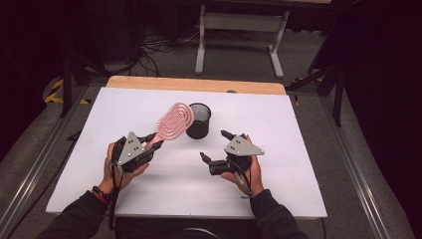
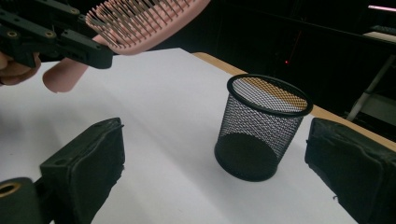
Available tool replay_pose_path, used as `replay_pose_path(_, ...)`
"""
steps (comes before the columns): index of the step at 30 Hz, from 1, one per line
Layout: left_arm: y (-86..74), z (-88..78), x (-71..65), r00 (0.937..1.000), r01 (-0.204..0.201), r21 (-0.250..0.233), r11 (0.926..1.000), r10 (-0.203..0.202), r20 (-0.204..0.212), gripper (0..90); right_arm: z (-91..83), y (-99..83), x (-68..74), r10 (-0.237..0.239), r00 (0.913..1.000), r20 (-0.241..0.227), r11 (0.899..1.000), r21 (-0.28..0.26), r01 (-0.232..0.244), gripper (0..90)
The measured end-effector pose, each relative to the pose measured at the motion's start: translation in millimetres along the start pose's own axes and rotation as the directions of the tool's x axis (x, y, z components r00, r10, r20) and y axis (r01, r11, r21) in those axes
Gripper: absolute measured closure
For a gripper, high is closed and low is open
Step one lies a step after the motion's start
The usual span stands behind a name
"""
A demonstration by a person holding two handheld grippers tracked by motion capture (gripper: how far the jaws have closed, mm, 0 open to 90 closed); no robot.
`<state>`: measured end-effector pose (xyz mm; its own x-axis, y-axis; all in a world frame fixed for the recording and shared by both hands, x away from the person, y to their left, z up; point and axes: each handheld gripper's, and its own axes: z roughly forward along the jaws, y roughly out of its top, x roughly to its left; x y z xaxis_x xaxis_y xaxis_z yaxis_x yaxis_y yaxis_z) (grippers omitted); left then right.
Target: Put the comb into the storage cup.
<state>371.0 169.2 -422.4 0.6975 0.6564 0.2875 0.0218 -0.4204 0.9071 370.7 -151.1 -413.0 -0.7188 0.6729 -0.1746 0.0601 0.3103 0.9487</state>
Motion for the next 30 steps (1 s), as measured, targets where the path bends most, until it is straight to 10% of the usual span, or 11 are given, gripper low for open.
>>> replay_pose_path(30,-1.8,20.6,-35.0,0.9946,-0.075,0.002,0.9972,0.074,0.073,69.4,1.8,8.0,7.2,0.051,0.9949,-0.087,0.998,-0.037,-0.054,5.1)
